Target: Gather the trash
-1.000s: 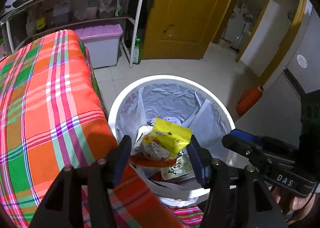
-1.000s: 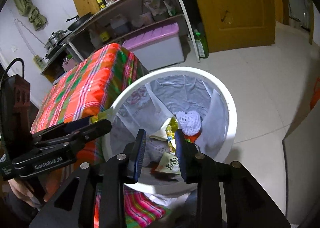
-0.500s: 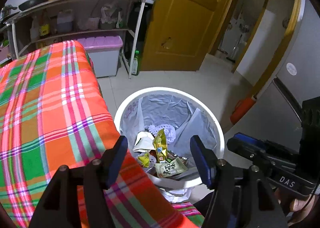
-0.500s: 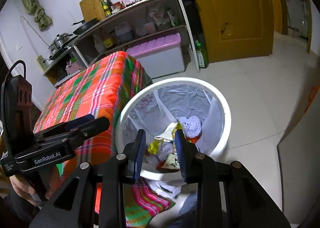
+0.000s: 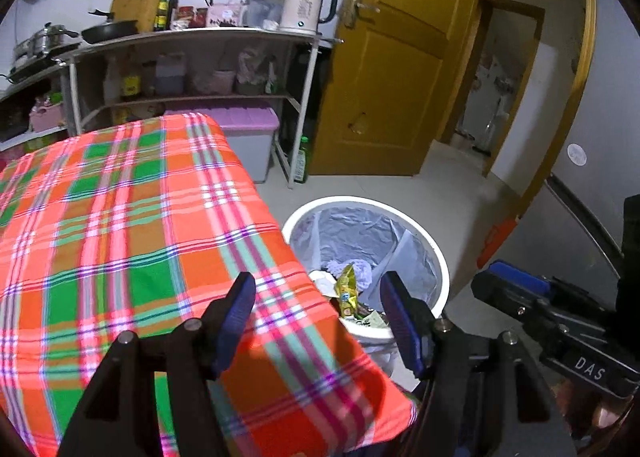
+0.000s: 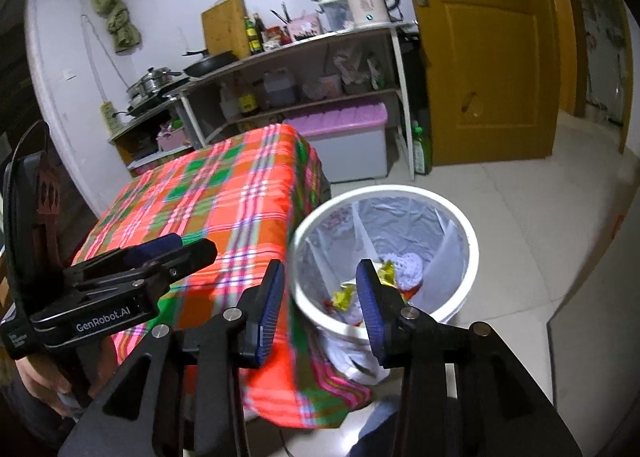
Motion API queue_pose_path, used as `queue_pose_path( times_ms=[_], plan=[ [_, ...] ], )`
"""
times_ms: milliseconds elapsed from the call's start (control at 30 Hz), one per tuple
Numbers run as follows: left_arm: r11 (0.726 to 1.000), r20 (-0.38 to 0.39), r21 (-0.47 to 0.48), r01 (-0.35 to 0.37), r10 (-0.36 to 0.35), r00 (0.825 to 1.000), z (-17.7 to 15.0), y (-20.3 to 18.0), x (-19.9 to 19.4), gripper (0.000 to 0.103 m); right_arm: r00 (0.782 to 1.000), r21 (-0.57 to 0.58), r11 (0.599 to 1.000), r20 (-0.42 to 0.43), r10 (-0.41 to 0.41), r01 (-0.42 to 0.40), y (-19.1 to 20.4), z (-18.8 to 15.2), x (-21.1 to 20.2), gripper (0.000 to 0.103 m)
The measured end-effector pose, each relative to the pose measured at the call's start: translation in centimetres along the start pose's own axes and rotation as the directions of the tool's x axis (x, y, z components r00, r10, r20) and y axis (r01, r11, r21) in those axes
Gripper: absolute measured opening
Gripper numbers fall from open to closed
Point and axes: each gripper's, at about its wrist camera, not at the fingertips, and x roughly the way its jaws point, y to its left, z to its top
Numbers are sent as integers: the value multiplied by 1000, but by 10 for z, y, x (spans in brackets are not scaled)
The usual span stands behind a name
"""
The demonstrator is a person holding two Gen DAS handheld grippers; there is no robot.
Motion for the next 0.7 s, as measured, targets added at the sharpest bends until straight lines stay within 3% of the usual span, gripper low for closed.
queue_pose_path(
  times_ms=[300, 700],
  plan=[
    [999, 40, 13, -47, 47, 998, -21, 4, -34, 67, 999, -38, 999, 30, 17, -16, 29, -17, -18, 39],
    [997, 37, 9, -71, 70, 997, -44, 1, -48, 67, 999, -69, 998, 29, 13, -11, 39, -40, -27, 39]
  ],
)
